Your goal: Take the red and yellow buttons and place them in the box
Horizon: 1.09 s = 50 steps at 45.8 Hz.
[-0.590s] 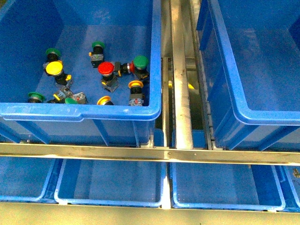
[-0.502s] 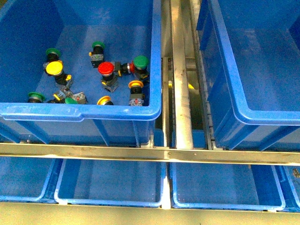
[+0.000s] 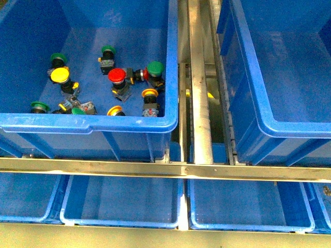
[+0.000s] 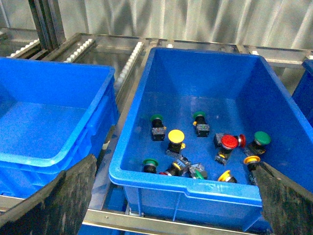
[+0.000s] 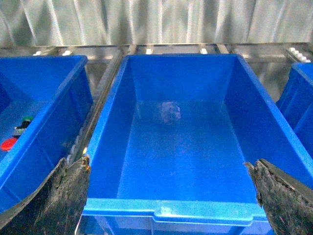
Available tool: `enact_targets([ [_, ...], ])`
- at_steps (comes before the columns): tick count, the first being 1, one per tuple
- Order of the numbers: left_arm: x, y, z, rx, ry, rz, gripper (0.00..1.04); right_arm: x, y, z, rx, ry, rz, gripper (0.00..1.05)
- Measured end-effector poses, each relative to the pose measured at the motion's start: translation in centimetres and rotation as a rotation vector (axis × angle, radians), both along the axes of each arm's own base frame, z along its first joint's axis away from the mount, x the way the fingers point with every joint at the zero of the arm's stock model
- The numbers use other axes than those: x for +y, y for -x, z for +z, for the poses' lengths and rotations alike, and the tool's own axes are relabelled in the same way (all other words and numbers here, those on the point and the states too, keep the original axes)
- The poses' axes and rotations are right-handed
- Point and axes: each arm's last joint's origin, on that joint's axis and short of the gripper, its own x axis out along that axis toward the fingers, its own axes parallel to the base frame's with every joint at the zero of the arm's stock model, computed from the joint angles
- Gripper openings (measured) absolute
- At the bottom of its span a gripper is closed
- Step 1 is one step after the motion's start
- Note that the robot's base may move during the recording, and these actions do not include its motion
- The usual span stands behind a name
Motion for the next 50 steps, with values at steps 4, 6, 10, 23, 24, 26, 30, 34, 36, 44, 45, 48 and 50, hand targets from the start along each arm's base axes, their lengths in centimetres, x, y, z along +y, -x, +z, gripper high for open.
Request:
enact_targets([
  [4, 0.0, 0.0, 0.0, 0.0, 0.0, 0.0, 0.97, 0.0, 0.0, 0.0, 0.0, 0.0, 0.0, 0.99],
  [6, 0.0, 0.0, 0.0, 0.0, 0.0, 0.0, 0.97, 0.0, 0.0, 0.0, 0.0, 0.0, 0.0, 0.99],
  [10, 0.0, 0.0, 0.0, 0.0, 0.0, 0.0, 0.97, 0.0, 0.0, 0.0, 0.0, 0.0, 0.0, 0.99],
  [23, 0.0, 0.0, 0.0, 0.0, 0.0, 0.0, 0.97, 0.0, 0.0, 0.0, 0.0, 0.0, 0.0, 0.99],
  [24, 0.0, 0.0, 0.0, 0.0, 0.0, 0.0, 0.97, 0.0, 0.0, 0.0, 0.0, 0.0, 0.0, 0.99],
  [26, 0.0, 0.0, 0.0, 0.0, 0.0, 0.0, 0.97, 0.0, 0.0, 0.0, 0.0, 0.0, 0.0, 0.99],
  [30, 0.0, 0.0, 0.0, 0.0, 0.0, 0.0, 0.97, 0.0, 0.0, 0.0, 0.0, 0.0, 0.0, 0.99],
  [34, 0.0, 0.0, 0.0, 0.0, 0.0, 0.0, 0.97, 0.0, 0.0, 0.0, 0.0, 0.0, 0.0, 0.99],
  [36, 0.0, 0.0, 0.0, 0.0, 0.0, 0.0, 0.97, 0.0, 0.0, 0.0, 0.0, 0.0, 0.0, 0.99],
  [44, 0.0, 0.0, 0.0, 0.0, 0.0, 0.0, 0.97, 0.0, 0.0, 0.0, 0.0, 0.0, 0.0, 0.99],
  [45, 0.0, 0.0, 0.0, 0.0, 0.0, 0.0, 0.97, 0.0, 0.0, 0.0, 0.0, 0.0, 0.0, 0.99],
  [48, 0.0, 0.0, 0.0, 0.0, 0.0, 0.0, 0.97, 0.0, 0.0, 0.0, 0.0, 0.0, 0.0, 0.99],
  [50, 0.0, 0.0, 0.0, 0.0, 0.0, 0.0, 0.97, 0.0, 0.0, 0.0, 0.0, 0.0, 0.0, 0.99],
])
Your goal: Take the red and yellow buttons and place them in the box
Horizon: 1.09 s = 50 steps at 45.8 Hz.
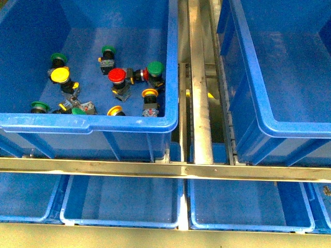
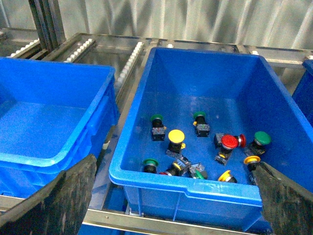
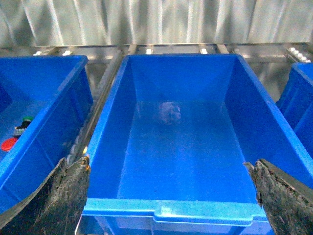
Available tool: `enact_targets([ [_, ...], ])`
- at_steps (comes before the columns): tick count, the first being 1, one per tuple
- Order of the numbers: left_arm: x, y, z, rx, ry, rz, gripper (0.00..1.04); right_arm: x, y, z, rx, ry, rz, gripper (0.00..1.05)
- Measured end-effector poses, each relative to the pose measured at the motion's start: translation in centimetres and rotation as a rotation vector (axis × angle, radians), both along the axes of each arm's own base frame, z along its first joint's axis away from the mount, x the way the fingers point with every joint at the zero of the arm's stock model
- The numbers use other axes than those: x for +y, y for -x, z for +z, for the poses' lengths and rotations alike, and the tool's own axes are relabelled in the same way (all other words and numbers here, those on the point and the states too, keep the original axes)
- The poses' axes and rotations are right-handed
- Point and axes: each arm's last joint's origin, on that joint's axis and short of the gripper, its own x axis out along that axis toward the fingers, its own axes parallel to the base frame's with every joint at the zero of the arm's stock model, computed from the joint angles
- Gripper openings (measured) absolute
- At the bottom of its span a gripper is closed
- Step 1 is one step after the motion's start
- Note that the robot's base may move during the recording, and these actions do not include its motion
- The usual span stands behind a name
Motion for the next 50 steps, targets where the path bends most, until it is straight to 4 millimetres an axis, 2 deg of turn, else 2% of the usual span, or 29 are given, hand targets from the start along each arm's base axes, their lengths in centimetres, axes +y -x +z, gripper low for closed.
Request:
enact_targets([
  [23, 0.0, 0.0, 0.0, 0.0, 0.0, 0.0, 0.97, 0.0, 0.0, 0.0, 0.0, 0.0, 0.0, 0.99],
  [24, 0.0, 0.0, 0.0, 0.011, 0.006, 0.009, 0.97, 0.0, 0.0, 0.0, 0.0, 0.0, 0.0, 0.99],
  [27, 0.2, -0.2, 0.1, 0.287, 0.154, 0.146, 0.97, 0.0, 0.0, 0.0, 0.001, 0.0, -0.003, 0.99],
  [29, 0.6, -1.3, 0.8, 0.478, 0.316, 0.279, 0.97, 0.0, 0.0, 0.0, 0.0, 0.0, 0.0, 0.99],
  [32, 0.9, -2.9, 1.7, 0.52, 0.399, 0.318, 0.97, 0.0, 0.0, 0.0, 0.0, 0.0, 0.0, 0.99],
  [36, 1.5, -6.2, 3.3, 0.527, 0.457, 0.291, 0.97, 0.0, 0.0, 0.0, 0.0, 0.0, 0.001, 0.99],
  [40, 1.8, -9.9, 4.6, 0.552, 0.41, 0.18, 0.97, 0.0, 0.0, 0.0, 0.0, 0.0, 0.0, 0.99],
  [43, 1.7, -11.6, 5.0, 0.578, 0.359, 0.101, 0.97, 0.0, 0.0, 0.0, 0.0, 0.0, 0.0, 0.99],
  [50, 0.9, -16.9, 4.3, 0.669, 0.158, -0.089, 0.97, 0.0, 0.0, 0.0, 0.0, 0.0, 0.0, 0.99],
])
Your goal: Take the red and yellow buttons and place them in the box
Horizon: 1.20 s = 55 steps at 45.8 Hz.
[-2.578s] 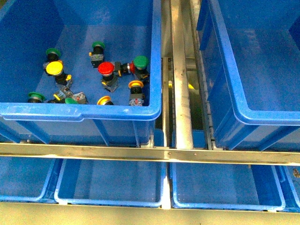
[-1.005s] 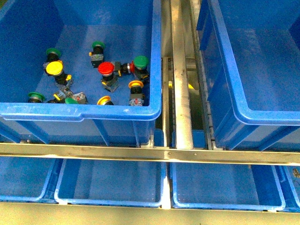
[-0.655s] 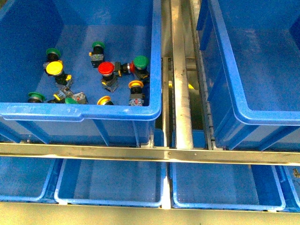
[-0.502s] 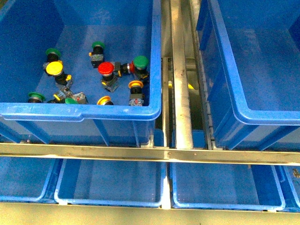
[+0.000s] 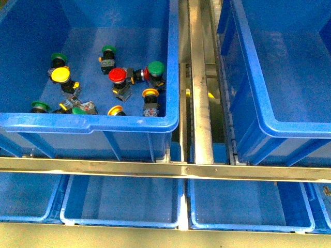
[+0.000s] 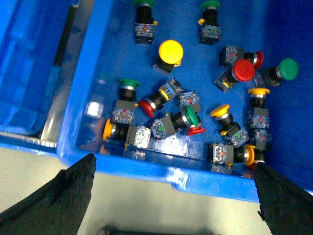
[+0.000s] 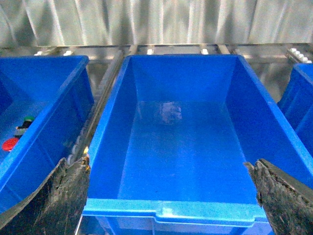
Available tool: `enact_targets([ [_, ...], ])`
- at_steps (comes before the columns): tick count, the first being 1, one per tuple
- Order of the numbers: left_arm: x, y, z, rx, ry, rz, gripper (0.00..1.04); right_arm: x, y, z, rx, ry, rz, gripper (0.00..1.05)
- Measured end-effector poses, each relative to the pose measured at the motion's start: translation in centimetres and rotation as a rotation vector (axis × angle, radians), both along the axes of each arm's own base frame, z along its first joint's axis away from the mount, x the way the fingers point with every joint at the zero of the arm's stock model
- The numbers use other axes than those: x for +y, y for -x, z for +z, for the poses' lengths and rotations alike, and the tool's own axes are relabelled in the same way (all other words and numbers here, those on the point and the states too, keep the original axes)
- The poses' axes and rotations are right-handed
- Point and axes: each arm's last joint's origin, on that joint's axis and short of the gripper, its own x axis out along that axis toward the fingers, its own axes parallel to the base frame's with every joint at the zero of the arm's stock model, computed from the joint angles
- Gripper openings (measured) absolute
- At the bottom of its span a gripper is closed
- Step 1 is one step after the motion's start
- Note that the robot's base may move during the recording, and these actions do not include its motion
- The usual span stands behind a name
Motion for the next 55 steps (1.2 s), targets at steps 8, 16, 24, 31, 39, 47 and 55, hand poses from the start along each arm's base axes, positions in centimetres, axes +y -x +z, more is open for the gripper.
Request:
enact_targets([
  [8, -2.5, -4.8, -1.3, 0.033, -0.078, -0.268, 0.97, 0.0, 0.0, 0.0, 0.0, 0.0, 0.0, 0.99],
  [16, -5.3, -7.9, -4.4, 0.049, -0.162, -0.403, 0.97, 0.0, 0.0, 0.0, 0.0, 0.0, 0.0, 0.99],
  [24, -6.2, -10.2, -7.8, 0.091, -0.2, -0.44, 0.97, 0.0, 0.0, 0.0, 0.0, 0.0, 0.0, 0.99],
  [31, -7.0, -13.3, -9.0, 0.072, -0.205, -0.447, 0.97, 0.0, 0.0, 0.0, 0.0, 0.0, 0.0, 0.99],
  [39, -8.2, -16.7, -10.0, 0.05, -0.174, -0.428, 0.97, 0.0, 0.0, 0.0, 0.0, 0.0, 0.0, 0.99],
  [47, -9.9, -18.5, -11.0, 0.05, -0.145, -0.436, 0.97, 0.0, 0.0, 0.0, 0.0, 0.0, 0.0, 0.99],
  [55, -11.2, -19.7, -11.9, 0.05, -0.124, -0.446, 0.97, 0.0, 0.0, 0.0, 0.0, 0.0, 0.0, 0.99],
])
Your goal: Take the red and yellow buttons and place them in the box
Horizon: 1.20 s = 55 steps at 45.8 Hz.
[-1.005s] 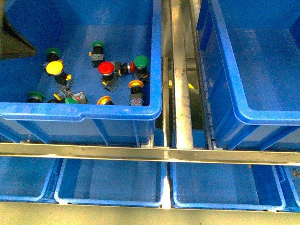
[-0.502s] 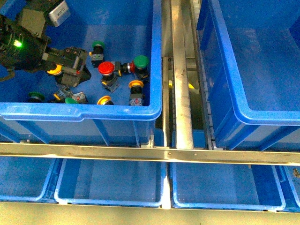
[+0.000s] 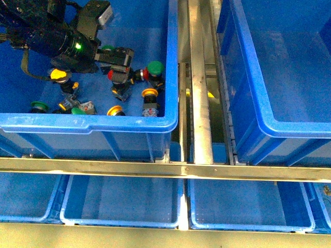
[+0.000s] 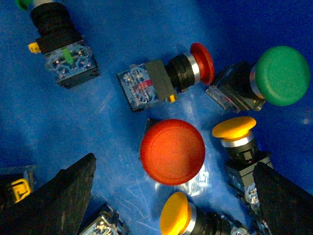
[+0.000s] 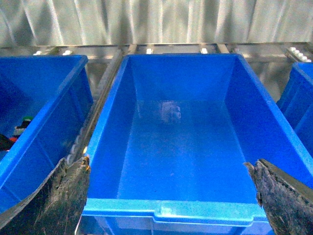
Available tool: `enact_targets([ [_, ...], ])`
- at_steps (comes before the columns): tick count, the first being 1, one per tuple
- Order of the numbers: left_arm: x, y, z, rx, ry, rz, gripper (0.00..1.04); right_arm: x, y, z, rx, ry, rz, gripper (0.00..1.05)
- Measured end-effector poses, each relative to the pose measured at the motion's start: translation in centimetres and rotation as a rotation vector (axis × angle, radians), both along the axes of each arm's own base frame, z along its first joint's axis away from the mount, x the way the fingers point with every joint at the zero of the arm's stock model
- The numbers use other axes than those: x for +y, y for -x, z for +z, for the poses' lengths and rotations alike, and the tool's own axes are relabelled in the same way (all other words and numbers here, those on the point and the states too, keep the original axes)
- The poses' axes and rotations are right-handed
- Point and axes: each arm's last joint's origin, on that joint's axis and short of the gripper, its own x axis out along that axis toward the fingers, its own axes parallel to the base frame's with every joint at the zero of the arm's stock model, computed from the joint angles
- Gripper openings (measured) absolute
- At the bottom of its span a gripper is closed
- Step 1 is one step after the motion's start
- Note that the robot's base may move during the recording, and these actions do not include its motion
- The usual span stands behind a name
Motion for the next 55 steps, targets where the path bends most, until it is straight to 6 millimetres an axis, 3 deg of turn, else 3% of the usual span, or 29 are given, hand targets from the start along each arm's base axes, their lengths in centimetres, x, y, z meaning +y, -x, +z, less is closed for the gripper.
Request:
enact_targets([
  [21, -0.4, -2.2, -2.4, 0.037, 0.004, 0.01, 0.97, 0.0, 0.0, 0.0, 0.0, 0.0, 0.0, 0.99],
  [31, -0.6, -2.5, -2.2, 0.037, 0.022, 0.009, 0.96, 0.0, 0.0, 0.0, 0.0, 0.0, 0.0, 0.99],
  [36, -0.6, -2.5, -2.3, 0.043, 0.029, 0.011, 0.77, 0.0, 0.0, 0.0, 0.0, 0.0, 0.0, 0.99],
  [50, -0.5, -2.5, -2.6, 0.055, 0.036, 0.023, 0.37, 0.0, 0.0, 0.0, 0.0, 0.0, 0.0, 0.99],
  [55, -0.3, -2.5, -2.7, 0.059, 0.044, 0.034, 0.34, 0.0, 0.0, 0.0, 0.0, 0.0, 0.0, 0.99],
])
